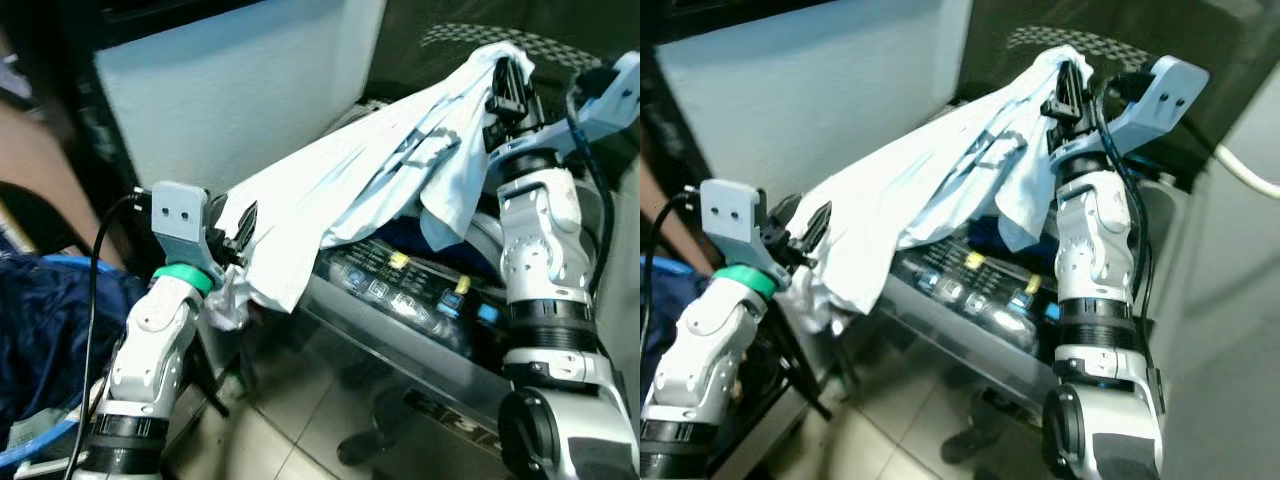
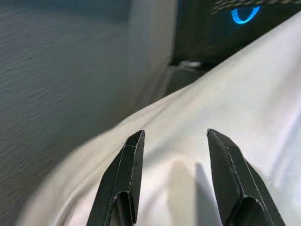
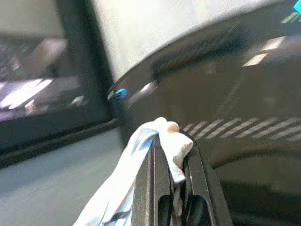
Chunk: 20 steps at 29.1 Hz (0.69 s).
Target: Clothes washing
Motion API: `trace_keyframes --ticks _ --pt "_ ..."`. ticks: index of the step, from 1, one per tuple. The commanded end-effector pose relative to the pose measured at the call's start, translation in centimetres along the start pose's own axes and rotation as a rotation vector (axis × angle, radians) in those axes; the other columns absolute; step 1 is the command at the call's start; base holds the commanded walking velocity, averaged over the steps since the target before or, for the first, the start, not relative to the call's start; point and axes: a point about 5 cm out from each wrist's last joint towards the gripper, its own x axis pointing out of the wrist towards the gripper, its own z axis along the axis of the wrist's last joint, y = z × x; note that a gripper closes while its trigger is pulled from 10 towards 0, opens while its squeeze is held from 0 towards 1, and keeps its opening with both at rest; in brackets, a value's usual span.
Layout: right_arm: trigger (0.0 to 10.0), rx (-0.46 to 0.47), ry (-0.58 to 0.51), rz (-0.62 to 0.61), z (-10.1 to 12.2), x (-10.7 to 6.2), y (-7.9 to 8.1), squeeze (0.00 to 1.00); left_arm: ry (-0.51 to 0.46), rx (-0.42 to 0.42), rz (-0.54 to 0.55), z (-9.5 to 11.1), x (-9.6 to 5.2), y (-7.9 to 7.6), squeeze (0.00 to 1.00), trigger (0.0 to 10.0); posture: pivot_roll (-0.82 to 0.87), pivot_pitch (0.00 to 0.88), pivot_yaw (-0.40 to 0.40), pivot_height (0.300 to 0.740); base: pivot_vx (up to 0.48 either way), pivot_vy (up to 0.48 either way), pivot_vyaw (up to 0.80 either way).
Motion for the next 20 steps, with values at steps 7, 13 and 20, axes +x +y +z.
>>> trace_keyframes --ticks 7,13,20 --pt "10.0 -0.007 -0.050 -0.036 1.04 -0.02 -0.87 0.00 0.027 0.011 0.005 -0.61 -0.35 0.15 0.00 10.0 0.05 0.000 0.008 0.740 0.000 0.000 -0.80" --pt "10.0 -0.016 -0.048 -0.031 0.99 -0.07 -0.78 0.00 0.031 0.014 0.011 -0.63 -0.40 0.20 0.00 10.0 0.05 0.000 0.013 0.740 0.000 0.000 -0.80" --pt "10.0 -0.029 -0.033 0.000 0.75 0.27 -0.25 0.00 0.040 0.003 0.057 -0.72 -0.74 0.80 0.00 10.0 0.06 0.001 0.001 0.740 0.000 0.000 -0.80"
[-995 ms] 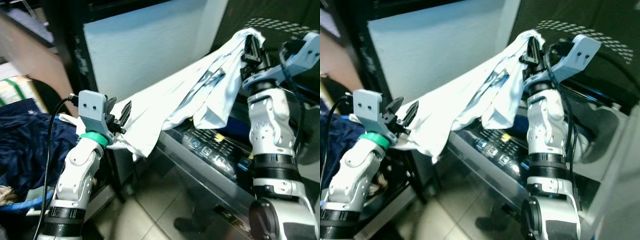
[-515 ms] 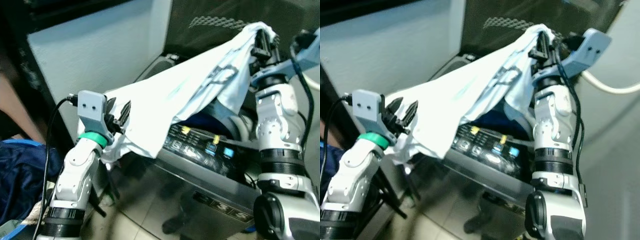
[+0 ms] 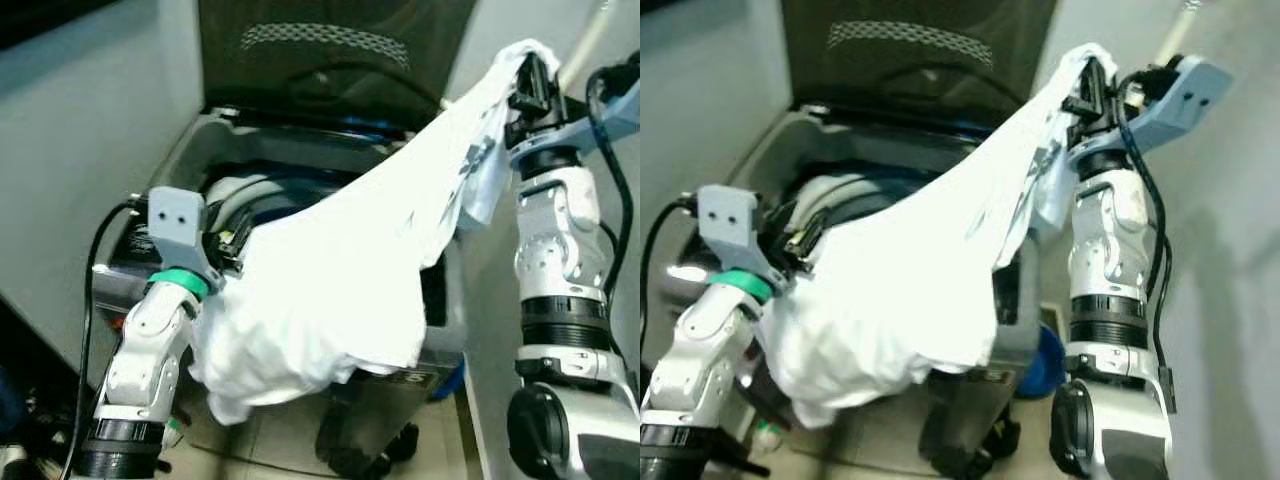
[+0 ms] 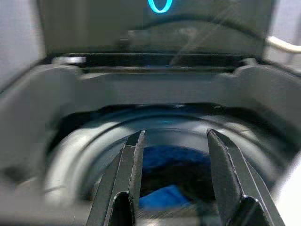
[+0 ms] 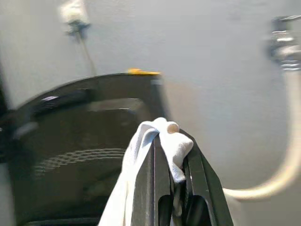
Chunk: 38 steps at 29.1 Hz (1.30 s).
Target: Clothes washing
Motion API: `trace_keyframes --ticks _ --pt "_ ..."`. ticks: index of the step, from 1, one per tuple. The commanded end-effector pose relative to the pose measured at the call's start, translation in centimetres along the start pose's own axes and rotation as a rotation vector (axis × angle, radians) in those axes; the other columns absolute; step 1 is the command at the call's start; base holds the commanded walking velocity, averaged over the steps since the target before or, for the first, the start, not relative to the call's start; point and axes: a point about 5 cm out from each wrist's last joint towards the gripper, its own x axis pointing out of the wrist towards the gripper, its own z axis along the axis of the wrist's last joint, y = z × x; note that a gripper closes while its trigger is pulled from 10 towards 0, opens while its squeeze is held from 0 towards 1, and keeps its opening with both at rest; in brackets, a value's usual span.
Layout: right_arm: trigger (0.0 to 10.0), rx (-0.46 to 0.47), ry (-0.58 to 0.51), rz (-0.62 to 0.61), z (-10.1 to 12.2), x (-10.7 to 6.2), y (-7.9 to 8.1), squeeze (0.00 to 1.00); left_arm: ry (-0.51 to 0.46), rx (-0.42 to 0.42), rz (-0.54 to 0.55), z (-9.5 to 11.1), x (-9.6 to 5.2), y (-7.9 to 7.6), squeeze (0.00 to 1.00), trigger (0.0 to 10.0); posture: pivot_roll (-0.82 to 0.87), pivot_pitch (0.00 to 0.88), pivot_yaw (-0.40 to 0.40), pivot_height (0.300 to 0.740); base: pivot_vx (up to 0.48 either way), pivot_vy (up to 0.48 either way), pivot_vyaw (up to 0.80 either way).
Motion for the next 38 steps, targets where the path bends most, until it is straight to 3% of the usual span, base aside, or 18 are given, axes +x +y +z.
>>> trace_keyframes --ticks 1,9,14,22,23,24,25,27,29,31,32,33,35,36,37,38 --pt "10.0 -0.009 -0.028 0.023 0.8 0.5 0.4 0.00 0.002 0.007 0.018 0.1 -0.3 0.3 0.00 10.0 0.07 0.005 -0.008 0.740 0.000 0.000 -0.80" --pt "10.0 0.020 0.005 0.091 0.2 0.8 1.7 0.00 -0.004 -0.004 0.045 0.2 -0.6 0.5 0.00 10.0 0.07 0.011 -0.018 0.740 0.000 0.000 -0.80" --pt "10.0 0.006 0.053 0.218 -0.7 0.7 3.6 0.00 -0.014 -0.053 0.067 0.3 -0.9 0.4 0.00 10.0 0.06 0.014 -0.027 0.740 0.000 0.288 0.00" --pt "10.0 0.019 0.073 0.357 -0.6 1.8 6.0 0.00 -0.035 -0.036 0.072 0.4 -1.1 0.3 0.00 10.0 0.06 0.016 -0.033 0.740 0.000 0.000 0.00" --pt "10.0 0.027 0.038 0.410 0.5 2.8 7.2 0.00 -0.036 -0.036 0.071 0.4 -1.1 0.2 0.00 10.0 0.06 0.014 -0.036 0.740 0.000 0.000 0.00" --pt "10.0 0.027 0.038 0.410 0.5 2.8 7.2 0.00 -0.036 -0.036 0.071 0.4 -1.1 0.2 0.00 10.0 0.06 0.014 -0.036 0.740 0.000 0.000 0.00" --pt "10.0 0.079 -0.034 0.429 2.7 4.6 8.4 0.00 -0.037 -0.036 0.071 0.5 -1.1 0.2 0.00 10.0 0.06 0.018 -0.035 0.740 0.000 0.000 0.00" --pt "10.0 0.079 -0.034 0.429 2.7 4.6 8.4 0.00 -0.037 -0.036 0.071 0.5 -1.1 0.2 0.00 10.0 0.06 0.018 -0.035 0.740 0.000 0.000 0.00" --pt "10.0 0.239 -0.278 0.461 10.3 8.2 11.5 0.00 -0.034 -0.032 0.068 0.4 -1.1 0.2 0.00 10.0 0.06 0.022 -0.028 0.740 0.000 0.000 0.00" --pt "10.0 0.239 -0.278 0.461 10.3 8.2 11.5 0.00 -0.034 -0.032 0.068 0.4 -1.1 0.2 0.00 10.0 0.06 0.022 -0.028 0.740 0.000 0.000 0.00" --pt "10.0 0.351 -0.376 0.472 13.8 9.2 12.8 0.00 -0.029 -0.025 0.065 0.4 -1.1 0.2 0.00 10.0 0.06 0.022 -0.028 0.740 0.000 0.000 0.00" --pt "10.0 0.374 -0.378 0.515 14.7 9.7 14.2 0.00 -0.024 -0.017 0.064 0.3 -1.1 0.1 0.00 10.0 0.06 0.022 -0.037 0.740 0.000 0.000 0.00" --pt "10.0 0.374 -0.378 0.515 14.7 9.7 14.2 0.00 -0.024 -0.017 0.064 0.3 -1.1 0.1 0.00 10.0 0.06 0.022 -0.037 0.740 0.000 0.000 0.00" --pt "10.0 0.297 -0.275 0.553 12.6 9.8 15.4 0.00 -0.021 -0.014 0.068 0.3 -1.1 0.1 0.00 10.0 0.06 0.022 -0.041 0.740 0.000 0.000 0.00" --pt "10.0 0.297 -0.275 0.553 12.6 9.8 15.4 0.00 -0.021 -0.014 0.068 0.3 -1.1 0.1 0.00 10.0 0.06 0.022 -0.041 0.740 0.000 0.000 0.00" --pt "10.0 0.200 -0.124 0.572 8.3 9.2 15.8 0.00 -0.019 -0.013 0.071 0.2 -1.2 0.1 0.00 10.0 0.06 0.022 -0.044 0.740 0.000 0.000 0.00"
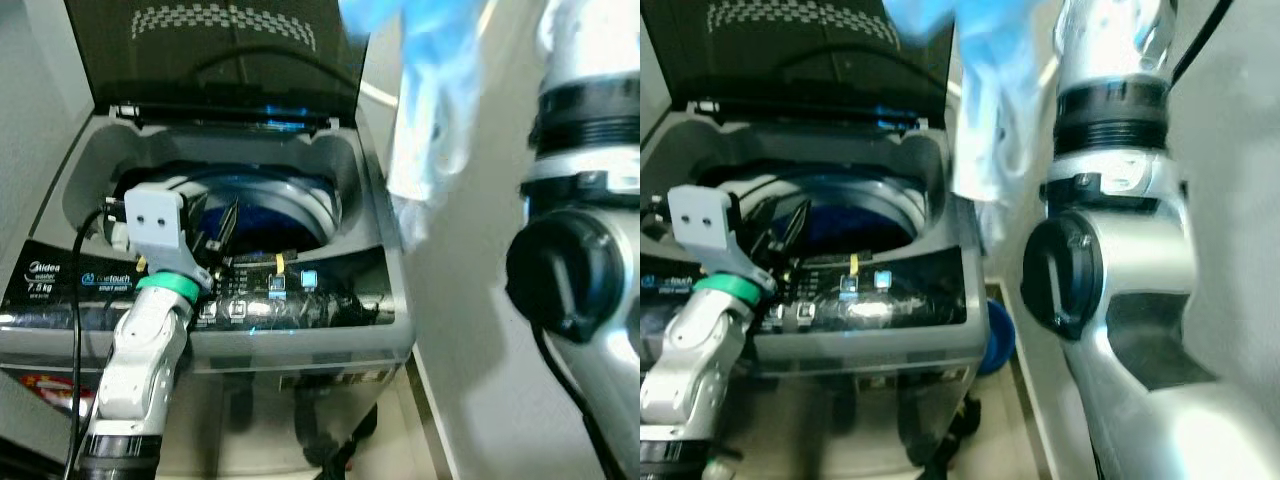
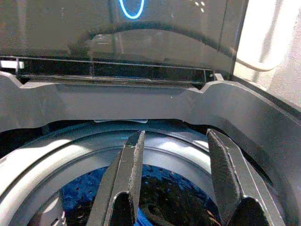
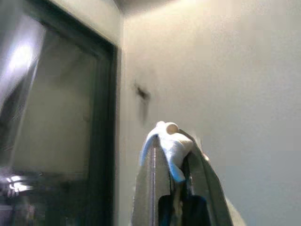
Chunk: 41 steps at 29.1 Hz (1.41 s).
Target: Clothes washing
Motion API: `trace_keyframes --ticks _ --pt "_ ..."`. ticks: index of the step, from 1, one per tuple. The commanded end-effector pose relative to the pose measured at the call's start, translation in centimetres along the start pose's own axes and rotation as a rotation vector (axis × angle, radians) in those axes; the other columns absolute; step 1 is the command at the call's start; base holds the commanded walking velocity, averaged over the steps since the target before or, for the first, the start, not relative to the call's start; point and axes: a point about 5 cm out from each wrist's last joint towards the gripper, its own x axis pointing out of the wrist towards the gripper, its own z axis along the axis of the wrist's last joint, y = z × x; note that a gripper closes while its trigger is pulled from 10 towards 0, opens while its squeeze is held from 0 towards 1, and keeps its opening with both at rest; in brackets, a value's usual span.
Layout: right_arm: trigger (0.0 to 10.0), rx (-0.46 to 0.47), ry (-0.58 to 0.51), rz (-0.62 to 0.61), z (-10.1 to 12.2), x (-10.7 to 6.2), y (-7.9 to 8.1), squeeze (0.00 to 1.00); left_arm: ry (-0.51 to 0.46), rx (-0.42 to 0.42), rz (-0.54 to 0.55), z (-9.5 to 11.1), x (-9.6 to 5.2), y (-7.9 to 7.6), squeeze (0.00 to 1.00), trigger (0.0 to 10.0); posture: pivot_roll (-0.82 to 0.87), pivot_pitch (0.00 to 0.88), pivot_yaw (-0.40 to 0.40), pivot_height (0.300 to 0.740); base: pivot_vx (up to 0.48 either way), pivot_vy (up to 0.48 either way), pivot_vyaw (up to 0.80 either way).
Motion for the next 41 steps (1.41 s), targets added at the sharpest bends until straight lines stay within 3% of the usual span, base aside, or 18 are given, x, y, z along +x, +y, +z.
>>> trace_keyframes --ticks 1,4,6,7,9,21,24,26,27,28,29,31,32,33,36,37,40,41 --pt "10.0 -0.016 0.192 -0.011 -4.4 -1.9 -0.5 0.00 0.042 0.004 0.001 -0.8 -0.3 -0.1 0.00 10.0 0.06 0.022 -0.044 0.740 0.000 0.000 0.00" --pt "10.0 0.009 0.519 -0.004 -12.5 -8.2 -0.1 0.00 0.043 0.010 0.002 -0.9 -0.4 -0.2 0.00 10.0 0.07 0.023 -0.045 0.740 0.000 0.000 0.00" --pt "10.0 0.009 0.519 -0.004 -12.5 -8.2 -0.1 0.00 0.043 0.010 0.002 -0.9 -0.4 -0.2 0.00 10.0 0.07 0.023 -0.045 0.740 0.000 0.000 0.00" --pt "10.0 0.022 0.674 0.040 -15.8 -11.4 0.8 0.00 0.042 0.013 -0.004 -0.8 -0.3 -0.3 0.00 10.0 0.07 0.023 -0.043 0.740 0.000 0.000 0.00" --pt "10.0 0.012 0.795 0.092 -17.8 -13.7 1.7 0.00 0.041 0.017 -0.012 -0.8 -0.2 -0.3 0.00 10.0 0.07 0.023 -0.043 0.740 0.000 0.000 0.00" --pt "10.0 -0.076 0.943 0.135 -19.8 -15.1 2.2 0.00 0.039 0.015 -0.007 -0.8 -0.4 -0.5 0.00 10.0 0.08 0.023 -0.061 0.740 0.000 0.000 0.00" --pt "10.0 -0.170 0.907 0.131 -18.4 -10.8 3.0 0.00 0.041 0.011 0.014 -0.9 -0.7 -0.2 0.00 10.0 0.08 0.025 -0.069 0.740 0.000 0.000 0.00" --pt "10.0 -0.177 0.892 0.133 -18.1 -9.9 3.3 0.00 0.041 0.010 0.016 -0.9 -0.7 -0.1 0.00 10.0 0.08 0.025 -0.069 0.740 0.000 0.000 0.00" --pt "10.0 0.000 0.622 0.084 -14.0 -4.1 4.5 0.00 0.041 0.013 0.016 -0.9 -0.7 -0.2 0.00 10.0 0.09 0.029 -0.090 0.740 0.000 0.000 0.00" --pt "10.0 0.140 0.426 0.069 -10.6 -0.5 5.5 0.00 0.040 0.015 0.016 -0.9 -0.7 -0.3 0.00 10.0 0.09 0.029 -0.090 0.740 0.000 0.000 0.00" --pt "10.0 0.239 0.297 0.067 -8.2 1.6 6.2 0.00 0.040 0.016 0.016 -0.9 -0.7 -0.3 0.00 10.0 0.09 0.029 -0.090 0.740 0.000 0.000 0.00" --pt "10.0 0.239 0.297 0.067 -8.2 1.6 6.2 0.00 0.040 0.016 0.016 -0.9 -0.7 -0.3 0.00 10.0 0.09 0.029 -0.090 0.740 0.000 0.000 0.00" --pt "10.0 0.428 0.009 0.004 -1.6 4.7 5.1 0.00 0.033 0.019 0.032 -0.7 -0.9 -0.2 0.00 10.0 0.11 0.032 -0.127 0.740 0.000 0.000 0.00" --pt "10.0 0.536 -0.169 -0.052 2.7 5.7 3.4 0.00 0.030 0.020 0.054 -0.7 -1.2 0.1 0.00 10.0 0.11 0.030 -0.140 0.740 0.000 0.000 0.00" --pt "10.0 0.587 -0.290 -0.106 6.2 5.8 1.6 0.00 0.029 0.020 0.082 -0.8 -1.5 0.4 0.00 10.0 0.10 0.024 -0.145 0.740 0.000 0.000 0.00" --pt "10.0 0.500 -0.158 -0.134 3.4 4.9 1.2 0.00 0.031 0.018 0.082 -0.9 -1.6 0.3 0.00 10.0 0.10 0.024 -0.145 0.740 0.000 0.000 0.00" --pt "10.0 0.442 -0.060 -0.147 1.3 4.2 1.1 0.00 0.031 0.017 0.080 -1.0 -1.5 0.2 0.00 10.0 0.10 0.024 -0.145 0.740 0.000 0.000 0.00" --pt "10.0 0.338 0.085 -0.148 -1.7 3.1 1.1 0.00 0.031 0.016 0.073 -1.0 -1.4 0.1 0.00 10.0 0.10 0.016 -0.136 0.740 0.000 0.000 0.00"
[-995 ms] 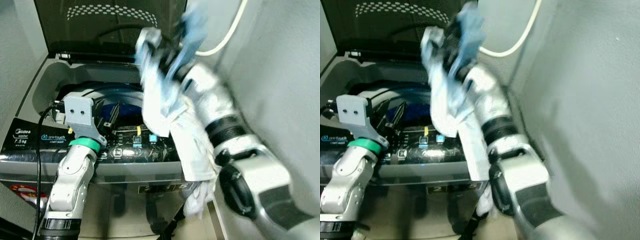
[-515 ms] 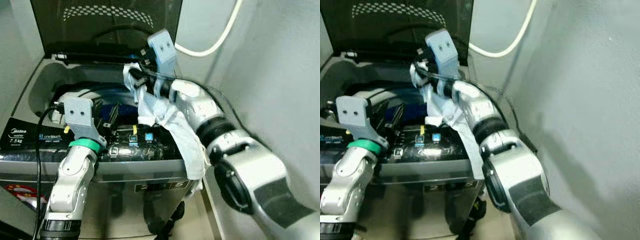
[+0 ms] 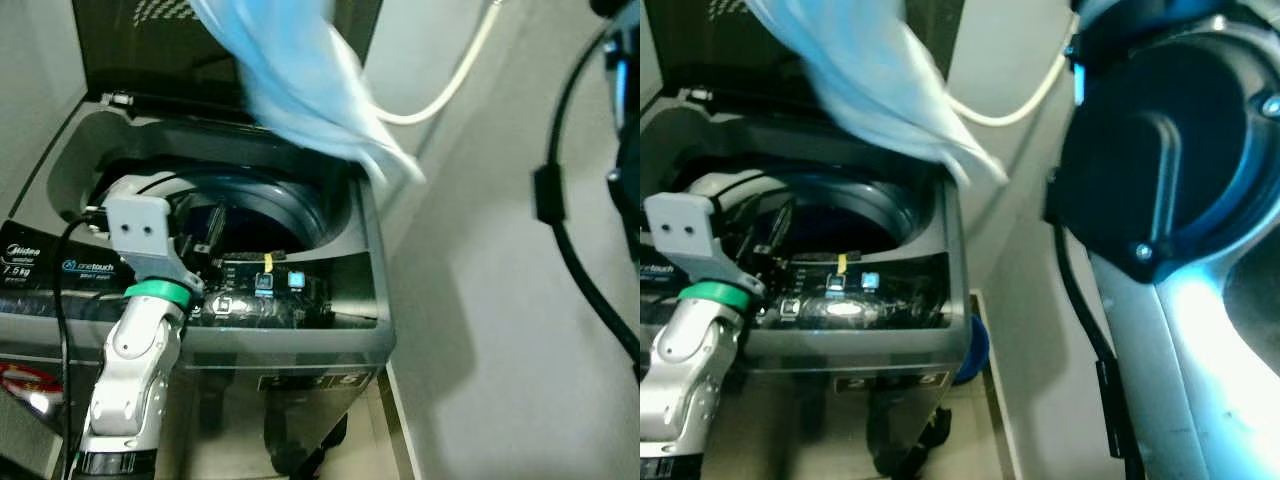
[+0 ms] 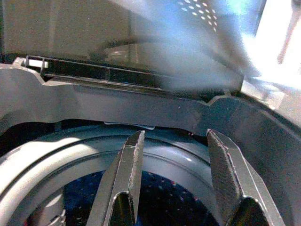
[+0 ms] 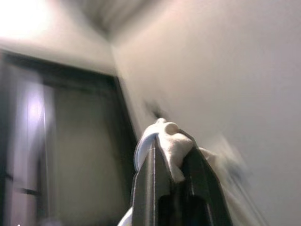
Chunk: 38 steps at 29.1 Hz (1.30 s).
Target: Clothes washing
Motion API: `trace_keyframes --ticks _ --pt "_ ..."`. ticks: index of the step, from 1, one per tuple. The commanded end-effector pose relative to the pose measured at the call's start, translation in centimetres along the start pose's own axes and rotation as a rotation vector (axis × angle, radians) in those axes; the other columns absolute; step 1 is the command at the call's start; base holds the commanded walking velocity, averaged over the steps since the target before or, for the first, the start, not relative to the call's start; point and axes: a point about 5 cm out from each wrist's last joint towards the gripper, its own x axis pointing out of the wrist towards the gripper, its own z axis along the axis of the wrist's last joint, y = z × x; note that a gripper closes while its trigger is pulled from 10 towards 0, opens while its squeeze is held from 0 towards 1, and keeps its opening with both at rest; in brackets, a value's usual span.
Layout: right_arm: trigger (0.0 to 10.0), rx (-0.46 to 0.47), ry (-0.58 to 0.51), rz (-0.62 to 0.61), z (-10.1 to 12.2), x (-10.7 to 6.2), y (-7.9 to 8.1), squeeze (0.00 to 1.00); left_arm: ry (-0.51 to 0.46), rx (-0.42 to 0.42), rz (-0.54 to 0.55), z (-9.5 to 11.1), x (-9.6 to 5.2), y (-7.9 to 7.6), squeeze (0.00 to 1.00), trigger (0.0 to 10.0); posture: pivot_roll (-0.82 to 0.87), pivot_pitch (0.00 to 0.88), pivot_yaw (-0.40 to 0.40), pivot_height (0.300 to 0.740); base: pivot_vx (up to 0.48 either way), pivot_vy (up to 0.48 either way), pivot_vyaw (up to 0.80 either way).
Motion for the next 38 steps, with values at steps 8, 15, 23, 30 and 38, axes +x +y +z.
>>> trace_keyframes --ticks 8,15,23,30,38 --pt "10.0 -0.311 0.783 -0.093 -15.8 -12.6 -7.0 0.00 0.060 -0.021 -0.033 -1.3 0.2 -1.0 0.00 10.0 0.09 0.017 -0.125 0.740 0.000 0.000 0.00" --pt "10.0 -0.417 1.170 0.054 -21.1 -21.6 -8.2 0.00 0.071 -0.018 -0.048 -1.4 0.2 -1.1 0.00 10.0 0.09 0.023 -0.114 0.740 0.000 0.000 0.00" --pt "10.0 -0.418 1.329 0.186 -20.8 -22.9 -8.6 0.00 0.104 0.021 -0.077 -1.5 0.2 -0.9 0.00 10.0 0.09 0.030 -0.089 0.740 0.000 0.000 0.00" --pt "10.0 -0.415 1.344 0.118 -18.7 -21.5 -9.9 0.00 0.197 0.094 -0.083 -2.5 0.3 -0.2 0.00 10.0 0.09 0.027 -0.081 0.740 0.000 0.000 0.00" --pt "10.0 -0.277 1.288 0.189 -17.4 -19.1 -8.9 1.00 0.209 0.107 -0.083 -2.5 0.3 0.0 0.00 10.0 0.10 0.028 -0.043 0.740 0.000 0.000 0.00"
